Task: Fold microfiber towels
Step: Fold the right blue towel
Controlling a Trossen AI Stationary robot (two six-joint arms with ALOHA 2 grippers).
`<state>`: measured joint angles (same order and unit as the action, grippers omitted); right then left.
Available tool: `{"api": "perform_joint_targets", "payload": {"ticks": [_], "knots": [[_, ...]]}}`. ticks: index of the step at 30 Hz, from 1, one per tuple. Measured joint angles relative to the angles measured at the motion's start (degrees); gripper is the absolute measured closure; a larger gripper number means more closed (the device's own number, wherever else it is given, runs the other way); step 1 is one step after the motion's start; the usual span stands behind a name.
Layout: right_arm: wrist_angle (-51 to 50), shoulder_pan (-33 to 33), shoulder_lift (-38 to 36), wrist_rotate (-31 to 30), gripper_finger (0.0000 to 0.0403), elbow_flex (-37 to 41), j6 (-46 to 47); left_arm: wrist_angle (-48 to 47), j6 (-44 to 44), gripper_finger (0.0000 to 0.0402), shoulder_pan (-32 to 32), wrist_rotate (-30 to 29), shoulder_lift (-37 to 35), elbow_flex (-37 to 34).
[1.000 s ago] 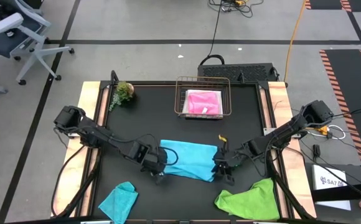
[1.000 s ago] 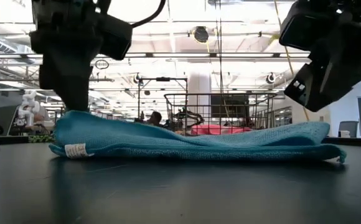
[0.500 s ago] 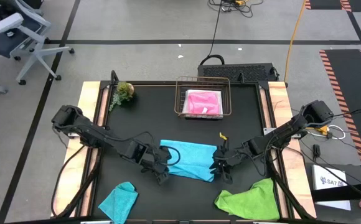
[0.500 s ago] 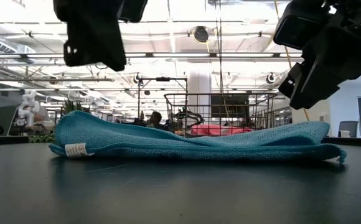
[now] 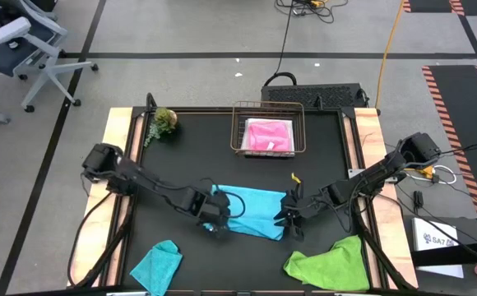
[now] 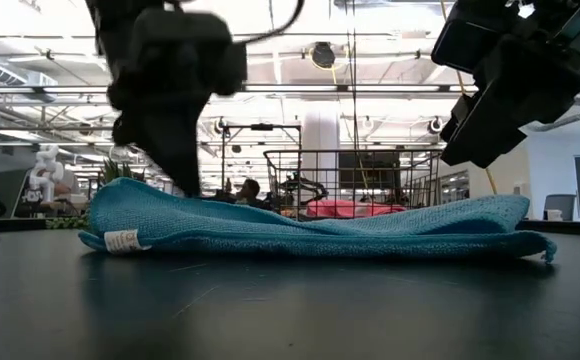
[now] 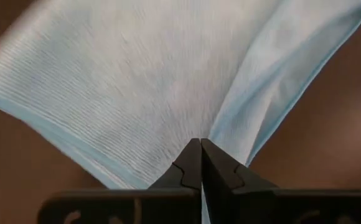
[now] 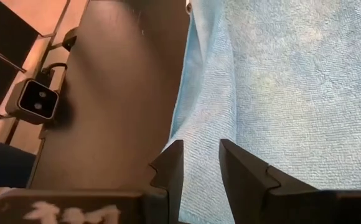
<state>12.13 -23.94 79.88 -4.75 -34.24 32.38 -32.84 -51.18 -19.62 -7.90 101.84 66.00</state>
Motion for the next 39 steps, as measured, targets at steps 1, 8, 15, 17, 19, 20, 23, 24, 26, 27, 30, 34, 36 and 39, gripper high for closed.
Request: {"api": "perform_joint_targets", "payload": {"ticks": [1,8,15,17,19,20,23,24,26,27,30,34,36,39], "knots": [[-0.15,0.0,0.0,-0.03,0.031,0.0,0.18,-0.02,-0.03,0.0398,0.0,1.05,0.97,0.0],[-0.36,0.34,0.0,-2.91,0.034,0.0,-0.1,0.19,-2.03,0.0399,-0.12,11.48,3.46,-0.04],[-0.31,1.47,0.0,-2.76,0.0378,0.0,-0.45,9.42,1.62,0.0395,-2.79,25.51,-0.62,0.04],[-0.29,1.7,0.0,-2.76,0.0383,0.0,-0.5,9.07,2.6,0.0399,-3.52,21.12,-1.27,0.04],[-0.13,1.8,0.0,-2.76,0.0384,0.0,-0.27,7.49,2.68,0.0397,-3.69,13.42,-1.98,0.03],[-0.03,1.79,0.0,-2.75,0.0384,0.0,-0.09,6.77,2.69,0.0394,-3.68,9.33,-2.25,0.0],[0.1,1.79,0.0,-2.29,0.0385,0.0,0.06,5.28,3.0,0.0389,-3.05,-1.25,-2.55,0.0],[0.12,1.79,0.0,-1.27,0.0385,0.0,0.37,4.59,3.17,0.0389,-2.71,-3.52,-2.55,0.0],[0.07,1.79,0.0,-0.93,0.0385,0.0,1.24,4.2,3.8,0.0393,-1.82,-6.12,-2.55,-0.02],[0.09,1.79,0.0,-0.92,0.0385,0.0,1.35,4.16,4.2,0.0396,-1.21,-6.98,-2.55,-0.02],[0.15,1.75,0.0,-0.58,0.0385,0.0,2.95,4.05,5.01,0.0398,0.72,-7.56,-2.55,-0.02],[0.11,0.76,0.0,5.68,0.0386,0.0,7.52,3.95,5.78,0.0389,2.75,-7.6,-2.55,-0.02],[-0.6,-0.69,0.0,6.86,0.039,0.0,8.46,3.93,7.19,0.0389,3.43,-7.05,-2.55,-0.02],[-1.62,-2.69,0.0,10.6,0.04,0.0,11.72,3.93,8.07,0.0398,4.13,-5.78,-2.55,-0.02]]}}
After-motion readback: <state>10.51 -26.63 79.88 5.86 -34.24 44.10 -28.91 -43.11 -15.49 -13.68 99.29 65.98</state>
